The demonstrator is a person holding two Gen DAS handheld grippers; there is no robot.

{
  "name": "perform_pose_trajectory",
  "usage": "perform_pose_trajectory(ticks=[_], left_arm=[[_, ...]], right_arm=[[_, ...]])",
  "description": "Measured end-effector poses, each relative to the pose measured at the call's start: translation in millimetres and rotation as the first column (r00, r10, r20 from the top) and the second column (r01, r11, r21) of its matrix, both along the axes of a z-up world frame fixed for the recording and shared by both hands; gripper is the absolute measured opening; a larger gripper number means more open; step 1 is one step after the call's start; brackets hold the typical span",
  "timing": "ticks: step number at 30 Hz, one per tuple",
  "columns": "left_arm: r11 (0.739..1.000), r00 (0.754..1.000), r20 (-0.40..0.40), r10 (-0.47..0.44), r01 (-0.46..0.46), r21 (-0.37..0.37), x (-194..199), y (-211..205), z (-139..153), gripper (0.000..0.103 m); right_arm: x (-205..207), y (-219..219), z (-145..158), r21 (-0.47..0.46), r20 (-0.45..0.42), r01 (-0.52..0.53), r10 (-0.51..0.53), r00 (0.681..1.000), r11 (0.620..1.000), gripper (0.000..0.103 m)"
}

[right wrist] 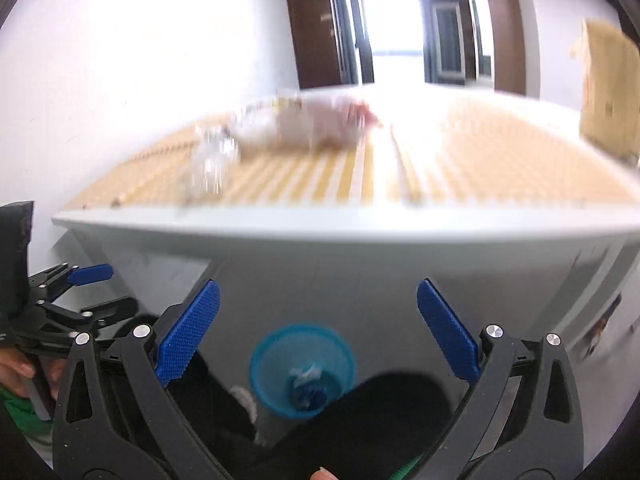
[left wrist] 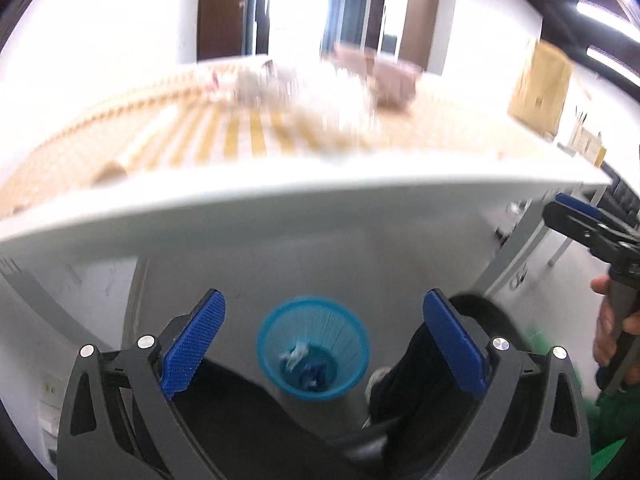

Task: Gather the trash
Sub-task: 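Raise both tools back toward the remaining trash on the table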

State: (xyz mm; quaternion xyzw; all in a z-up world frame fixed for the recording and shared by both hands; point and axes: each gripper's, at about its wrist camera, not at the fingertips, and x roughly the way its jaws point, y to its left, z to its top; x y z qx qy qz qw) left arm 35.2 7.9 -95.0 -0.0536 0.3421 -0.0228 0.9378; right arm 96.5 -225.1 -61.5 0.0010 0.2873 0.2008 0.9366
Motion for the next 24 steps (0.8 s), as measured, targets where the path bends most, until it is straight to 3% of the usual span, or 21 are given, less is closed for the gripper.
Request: perform_pose_trajectory(ticks=[6,11,24], left_arm=[[1.0,0.997,0.068,0.024,-0.023,-0.018,13,3,27,0.097],[0.996,0.997,0.055,0.061,-0.058,-0.066,35,10,37,0.097],[0.994,0.997,0.012,0.072,-0.071,-0.08,85,8,40,0.096]], right_arm=[[29,8,44,-0.012,0.051,0.005,-0.005,0.999,1.0,0.094],[56,17,70,-0.068,0.084,-0.002,0.008,0.996,0.998,0.094],[149,54,74,-0.162,0.011,-0.065,0.067,0.998,0.985,0.092]])
